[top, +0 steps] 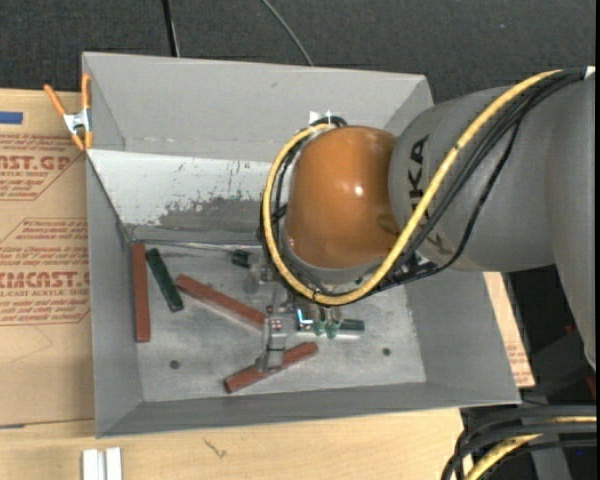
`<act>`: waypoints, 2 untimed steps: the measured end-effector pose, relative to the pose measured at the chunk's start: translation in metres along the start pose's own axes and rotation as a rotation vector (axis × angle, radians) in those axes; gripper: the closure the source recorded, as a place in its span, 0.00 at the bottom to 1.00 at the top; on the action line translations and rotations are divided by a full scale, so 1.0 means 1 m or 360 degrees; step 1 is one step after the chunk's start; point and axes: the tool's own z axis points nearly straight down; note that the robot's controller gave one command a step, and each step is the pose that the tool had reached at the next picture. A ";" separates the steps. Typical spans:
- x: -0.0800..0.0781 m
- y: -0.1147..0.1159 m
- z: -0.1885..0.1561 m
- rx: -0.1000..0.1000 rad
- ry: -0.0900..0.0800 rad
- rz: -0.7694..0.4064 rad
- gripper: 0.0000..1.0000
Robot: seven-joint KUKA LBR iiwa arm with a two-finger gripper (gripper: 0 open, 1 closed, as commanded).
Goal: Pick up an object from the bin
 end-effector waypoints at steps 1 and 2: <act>-0.001 0.000 -0.002 -0.0001 -0.0005 0.0000 0.00; -0.006 -0.005 -0.014 0.0001 -0.0006 -0.0140 0.00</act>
Offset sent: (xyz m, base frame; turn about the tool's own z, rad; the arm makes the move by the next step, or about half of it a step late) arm 0.0223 -0.0196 0.0427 -0.2893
